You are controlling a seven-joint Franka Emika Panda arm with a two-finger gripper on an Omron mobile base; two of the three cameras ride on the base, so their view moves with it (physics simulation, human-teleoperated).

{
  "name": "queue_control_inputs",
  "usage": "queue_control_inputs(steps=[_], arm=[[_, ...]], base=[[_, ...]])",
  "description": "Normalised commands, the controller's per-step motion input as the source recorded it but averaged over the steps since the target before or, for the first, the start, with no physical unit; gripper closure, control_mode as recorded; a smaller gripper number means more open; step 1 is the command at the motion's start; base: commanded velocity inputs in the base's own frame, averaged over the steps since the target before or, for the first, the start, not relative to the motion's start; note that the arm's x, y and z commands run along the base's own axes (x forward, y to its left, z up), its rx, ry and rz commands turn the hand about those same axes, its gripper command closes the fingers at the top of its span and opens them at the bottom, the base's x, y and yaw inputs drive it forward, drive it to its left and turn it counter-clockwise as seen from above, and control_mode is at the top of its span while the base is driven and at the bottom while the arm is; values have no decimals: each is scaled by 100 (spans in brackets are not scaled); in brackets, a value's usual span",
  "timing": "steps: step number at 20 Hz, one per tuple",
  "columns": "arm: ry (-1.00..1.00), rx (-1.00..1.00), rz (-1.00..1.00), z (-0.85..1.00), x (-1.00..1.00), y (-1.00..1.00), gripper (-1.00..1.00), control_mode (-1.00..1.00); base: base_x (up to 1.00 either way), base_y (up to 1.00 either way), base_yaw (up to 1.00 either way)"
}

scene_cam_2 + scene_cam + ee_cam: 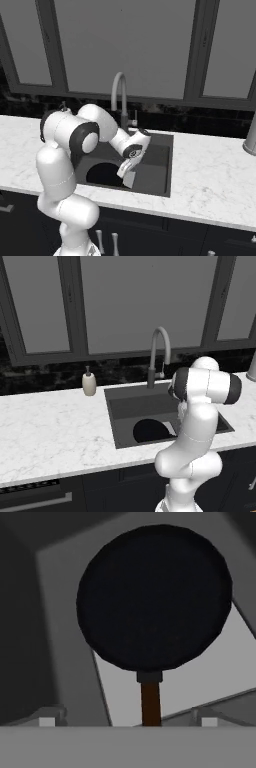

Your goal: Pick the pan and sponge and place them into the sink. Then turn on the water.

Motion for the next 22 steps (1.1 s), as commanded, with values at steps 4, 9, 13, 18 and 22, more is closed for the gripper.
queue_control_inputs(steps=[4, 9, 13, 18, 22], arm=[[14, 0, -7, 100, 10, -1, -100, -100], [15, 0, -8, 62, 2, -19, -100, -100], [2, 0, -3, -4, 0, -31, -100, -100], [7, 3, -3, -13, 3, -22, -100, -100], [3, 4, -36, 0, 0, -3, -100, -100]], base=[[0, 0, 0], [0, 0, 0], [0, 0, 0], [0, 0, 0], [0, 0, 0]])
